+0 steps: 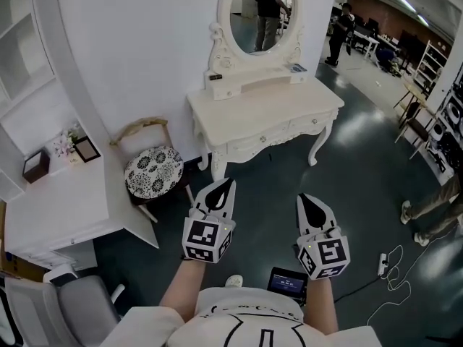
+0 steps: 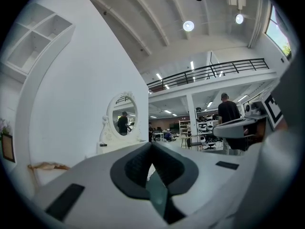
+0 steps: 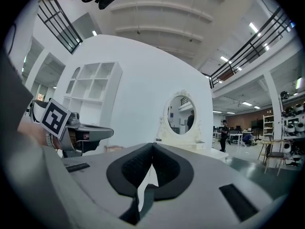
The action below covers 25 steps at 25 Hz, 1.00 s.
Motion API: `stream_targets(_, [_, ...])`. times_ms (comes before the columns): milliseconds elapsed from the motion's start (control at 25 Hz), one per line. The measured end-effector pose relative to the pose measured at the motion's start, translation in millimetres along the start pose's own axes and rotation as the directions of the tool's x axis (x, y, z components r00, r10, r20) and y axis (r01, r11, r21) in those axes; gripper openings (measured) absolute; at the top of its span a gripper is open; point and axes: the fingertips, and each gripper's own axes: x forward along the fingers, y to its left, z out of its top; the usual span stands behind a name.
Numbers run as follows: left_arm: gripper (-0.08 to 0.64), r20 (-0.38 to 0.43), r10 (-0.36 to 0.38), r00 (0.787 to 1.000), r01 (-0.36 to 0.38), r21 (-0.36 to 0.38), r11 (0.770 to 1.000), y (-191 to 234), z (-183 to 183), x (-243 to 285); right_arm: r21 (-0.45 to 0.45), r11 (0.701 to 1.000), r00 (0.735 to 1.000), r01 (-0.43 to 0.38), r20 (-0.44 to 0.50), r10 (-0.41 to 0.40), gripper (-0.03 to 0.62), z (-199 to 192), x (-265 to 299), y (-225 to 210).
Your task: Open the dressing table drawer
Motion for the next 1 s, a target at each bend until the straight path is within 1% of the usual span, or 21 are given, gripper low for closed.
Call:
stream_targets(120, [0.009, -0.004, -0.008, 1.0, 0.008, 0.005, 1.0, 9, -1, 19, 0.004, 1.0, 1.0, 0.003, 0.0, -0.003, 0.02, -1, 22, -9])
stream_targets(280, [0.009, -0.005, 0.0, 1.0, 0.0, 0.001, 1.0, 24, -1, 35, -0.003, 1.0, 1.0, -0.012, -0.005, 0.012, 0.02, -2, 45, -14])
stream_targets(440, [0.009, -0.015, 0.017, 1.0, -0.017, -0.008, 1.0, 36, -4, 45, -0.005, 1.0, 0.999, -0.028, -0.018, 0.028, 0.02, -5, 60, -15])
stream_targets(680, [0.009, -0.025, 0.024, 0.999, -0.024, -0.005, 1.0, 44, -12, 56, -0.004, 0.999, 0.999, -0.042, -0.029, 0.042, 0.02, -13, 79, -19])
stream_targets(880, [0.009, -0.034, 0.055, 0.998, -0.055, -0.014, 0.998, 60, -18, 72, 0.008, 0.999, 0.998, -0.048, -0.028, 0.048, 0.02, -18, 104, -31])
stream_targets(1000, [0.009, -0.032, 0.074, 0.997, -0.074, -0.013, 0.997, 68, -18, 87, 0.012, 0.998, 0.998, -0.064, -0.023, 0.065, 0.02, -18, 122, -41])
